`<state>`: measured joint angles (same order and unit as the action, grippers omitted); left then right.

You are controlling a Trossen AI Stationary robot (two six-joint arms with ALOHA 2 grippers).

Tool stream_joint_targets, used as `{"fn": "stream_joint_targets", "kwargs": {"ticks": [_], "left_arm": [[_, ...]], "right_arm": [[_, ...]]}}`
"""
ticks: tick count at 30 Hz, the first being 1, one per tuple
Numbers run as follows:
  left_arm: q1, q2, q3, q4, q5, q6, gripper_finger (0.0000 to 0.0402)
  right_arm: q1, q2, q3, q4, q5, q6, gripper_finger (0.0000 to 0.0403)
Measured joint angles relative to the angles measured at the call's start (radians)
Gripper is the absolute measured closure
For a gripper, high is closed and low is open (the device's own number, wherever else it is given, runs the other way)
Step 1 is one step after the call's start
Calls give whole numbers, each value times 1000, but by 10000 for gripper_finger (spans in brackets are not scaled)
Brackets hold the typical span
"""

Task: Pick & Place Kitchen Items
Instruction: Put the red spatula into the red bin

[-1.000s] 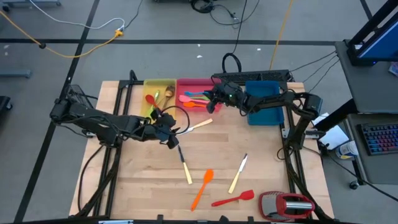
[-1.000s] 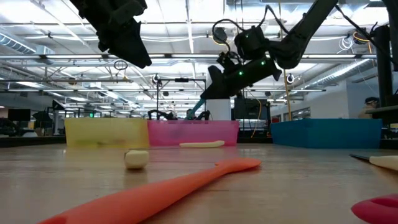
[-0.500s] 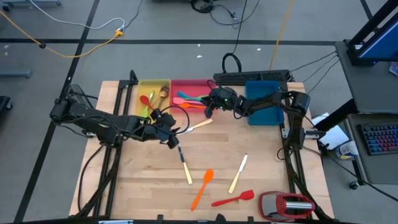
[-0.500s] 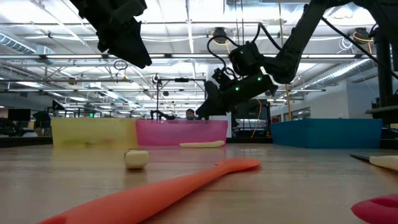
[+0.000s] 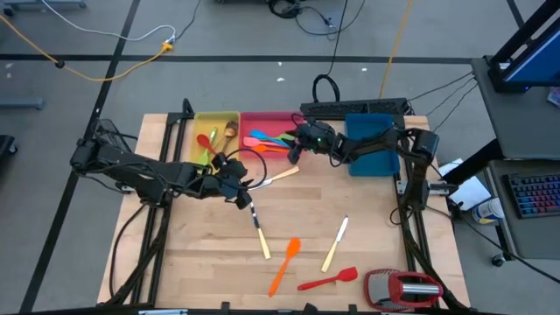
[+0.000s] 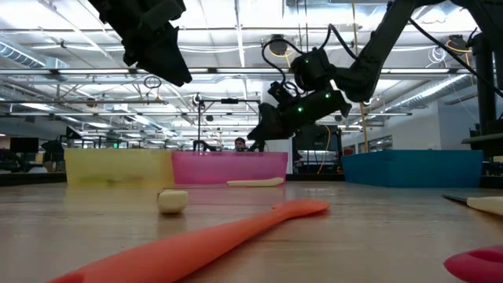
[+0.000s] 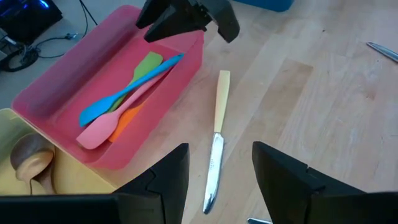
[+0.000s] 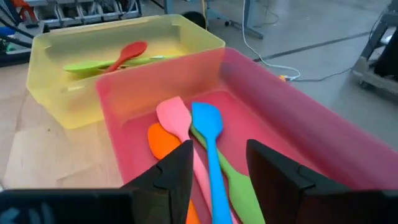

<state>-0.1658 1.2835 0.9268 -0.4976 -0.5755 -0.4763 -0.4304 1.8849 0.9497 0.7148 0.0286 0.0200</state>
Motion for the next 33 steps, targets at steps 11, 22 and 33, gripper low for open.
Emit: {"fn": "stream_joint_targets", "kwargs": {"ticks": [11, 22, 33], "left_arm": [[0, 0, 0, 0, 1, 0, 220], [0, 0, 0, 0, 1, 0, 220], [0, 0, 0, 0, 0, -50, 220]], "right_arm": [[168, -120, 0, -185, -4, -119, 272], [429, -177, 0, -421, -8, -261, 254], [626, -177, 0, -427, -8, -219, 221]]}}
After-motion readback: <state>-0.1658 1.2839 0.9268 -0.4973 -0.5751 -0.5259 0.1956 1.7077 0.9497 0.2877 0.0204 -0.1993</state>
